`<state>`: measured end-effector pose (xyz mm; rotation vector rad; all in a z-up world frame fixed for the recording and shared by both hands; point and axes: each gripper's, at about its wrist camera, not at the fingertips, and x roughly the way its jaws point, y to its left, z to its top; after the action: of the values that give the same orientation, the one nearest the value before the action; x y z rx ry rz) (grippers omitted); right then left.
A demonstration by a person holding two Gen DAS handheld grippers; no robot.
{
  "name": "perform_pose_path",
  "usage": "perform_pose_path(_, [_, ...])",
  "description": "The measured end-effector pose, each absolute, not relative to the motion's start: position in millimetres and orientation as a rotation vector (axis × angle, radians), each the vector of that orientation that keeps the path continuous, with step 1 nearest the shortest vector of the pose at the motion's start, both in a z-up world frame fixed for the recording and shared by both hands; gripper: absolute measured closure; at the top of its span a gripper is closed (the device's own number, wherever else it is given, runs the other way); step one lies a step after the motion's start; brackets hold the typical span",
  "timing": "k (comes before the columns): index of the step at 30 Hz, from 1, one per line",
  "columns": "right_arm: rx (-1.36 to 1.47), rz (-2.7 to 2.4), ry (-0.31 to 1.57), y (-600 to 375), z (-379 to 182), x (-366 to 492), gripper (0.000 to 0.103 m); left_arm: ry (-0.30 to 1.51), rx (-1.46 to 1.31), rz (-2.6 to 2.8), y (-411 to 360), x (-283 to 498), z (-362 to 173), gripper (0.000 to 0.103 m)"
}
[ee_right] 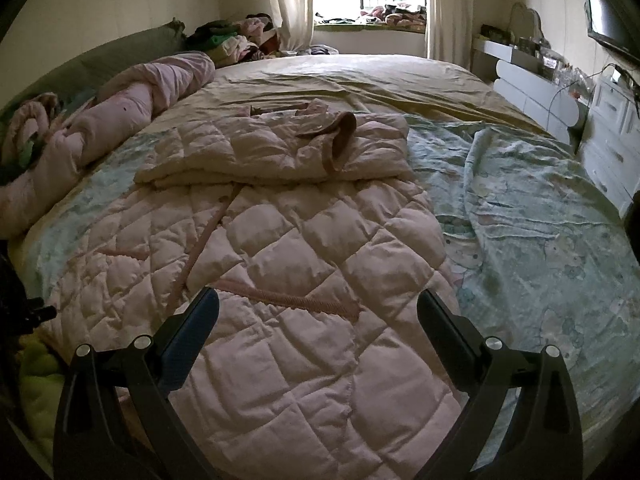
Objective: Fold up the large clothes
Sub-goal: 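Grasp the ribbed coat hem with both grippers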
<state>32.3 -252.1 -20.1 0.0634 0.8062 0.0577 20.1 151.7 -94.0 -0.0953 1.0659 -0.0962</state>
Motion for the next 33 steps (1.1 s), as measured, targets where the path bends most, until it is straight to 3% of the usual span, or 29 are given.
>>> perform_pose_path(3, [0.066,0.056,0.817,-254,-24,31,0.004,1.096,-0.117,-0.105,153,21,-103,0.009])
perform_pose_path(7, [0.063,0.046,0.834,-260,-30,29,0.004,1.115,-0.135,-0.119,153,23,-110,0.019])
perform_pose_path(9, [0.060,0.040,0.840,-263,-32,27,0.004,1.110,-0.128,-0.130,151,22,-110,0.027])
perform_pose_path(11, [0.054,0.034,0.849,-266,-34,24,0.004,1.107,-0.129,-0.145,149,21,-110,0.042])
perform_pose_path(13, [0.043,0.028,0.864,-270,-38,20,0.004,1.102,-0.121,-0.148,147,21,-109,0.047])
perform_pose_path(19, [0.036,0.028,0.930,-282,-53,5,0.004,1.057,-0.096,-0.164,143,16,-99,0.077])
perform_pose_path(22, [0.043,0.040,0.970,-288,-61,-3,0.004,1.038,-0.104,-0.176,145,16,-91,0.081])
perform_pose_path(25, [0.029,0.038,1.025,-293,-74,-12,0.004,1.001,-0.137,-0.221,146,14,-78,0.091])
perform_pose_path(33, [0.085,0.063,1.119,-305,-94,-27,0.004,0.923,-0.084,-0.250,127,15,-47,0.092])
